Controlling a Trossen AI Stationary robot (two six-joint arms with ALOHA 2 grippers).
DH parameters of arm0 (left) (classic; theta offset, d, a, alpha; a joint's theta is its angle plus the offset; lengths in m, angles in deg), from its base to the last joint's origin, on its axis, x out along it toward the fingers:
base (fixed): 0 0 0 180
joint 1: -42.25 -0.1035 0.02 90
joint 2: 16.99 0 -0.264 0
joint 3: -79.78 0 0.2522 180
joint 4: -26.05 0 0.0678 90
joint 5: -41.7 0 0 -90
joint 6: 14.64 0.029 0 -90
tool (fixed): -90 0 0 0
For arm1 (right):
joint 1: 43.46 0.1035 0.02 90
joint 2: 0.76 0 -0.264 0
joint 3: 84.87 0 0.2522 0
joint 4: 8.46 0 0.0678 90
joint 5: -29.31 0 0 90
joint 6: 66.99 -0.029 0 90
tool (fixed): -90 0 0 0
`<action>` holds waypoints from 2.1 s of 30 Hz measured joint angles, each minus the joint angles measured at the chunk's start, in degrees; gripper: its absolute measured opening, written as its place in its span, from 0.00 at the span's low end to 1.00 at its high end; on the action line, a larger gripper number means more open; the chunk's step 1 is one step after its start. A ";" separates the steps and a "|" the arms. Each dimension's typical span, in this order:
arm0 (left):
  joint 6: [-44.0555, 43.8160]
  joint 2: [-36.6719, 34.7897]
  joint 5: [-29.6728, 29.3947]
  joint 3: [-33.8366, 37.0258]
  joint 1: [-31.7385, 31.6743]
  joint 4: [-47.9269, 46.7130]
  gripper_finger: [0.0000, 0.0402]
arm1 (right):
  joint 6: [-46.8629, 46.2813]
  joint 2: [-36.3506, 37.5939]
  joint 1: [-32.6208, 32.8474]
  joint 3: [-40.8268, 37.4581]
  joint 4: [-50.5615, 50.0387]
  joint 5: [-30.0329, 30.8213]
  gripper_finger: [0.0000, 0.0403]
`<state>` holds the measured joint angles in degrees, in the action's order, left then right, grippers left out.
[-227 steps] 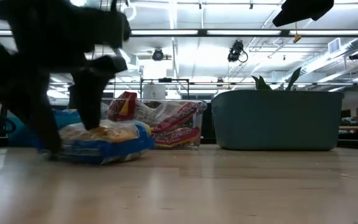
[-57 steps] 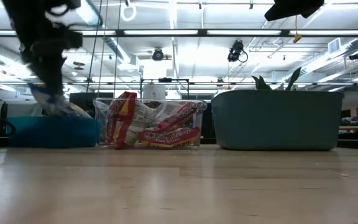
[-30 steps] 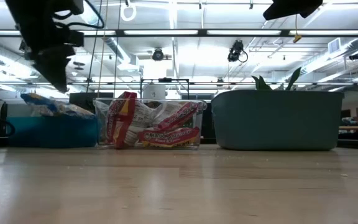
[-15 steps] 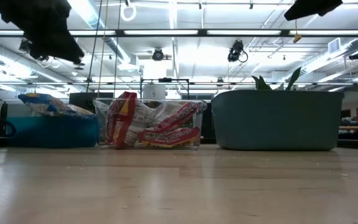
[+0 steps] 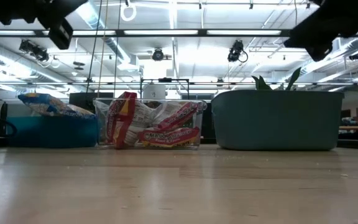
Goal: Sort Maruchan noodles
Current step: Return to Home Position
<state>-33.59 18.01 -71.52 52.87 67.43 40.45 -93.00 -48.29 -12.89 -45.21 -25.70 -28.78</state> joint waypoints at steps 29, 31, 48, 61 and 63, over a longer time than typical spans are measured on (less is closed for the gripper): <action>5.71 -8.80 14.33 12.66 -4.89 8.24 0.03 | 12.80 47.48 -23.36 -14.37 -7.11 -17.93 0.20; 5.91 -8.79 15.82 12.66 -4.89 8.04 0.03 | 13.65 47.40 -23.56 -14.68 -7.44 -19.05 0.19; 6.15 -10.29 9.84 12.70 -4.89 8.86 0.03 | 7.62 47.08 -23.72 -17.32 -2.13 -4.70 0.18; 6.19 -10.26 9.75 12.70 -4.87 8.85 0.03 | 10.11 47.08 -23.72 -17.32 -2.15 -4.74 0.18; 6.14 -10.26 9.75 12.72 -4.87 8.85 0.03 | 10.11 47.08 -23.72 -17.32 -2.15 -4.74 0.18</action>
<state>-27.45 7.75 -61.77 65.58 62.57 49.30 -82.89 -1.21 -36.61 -62.53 -27.85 -33.53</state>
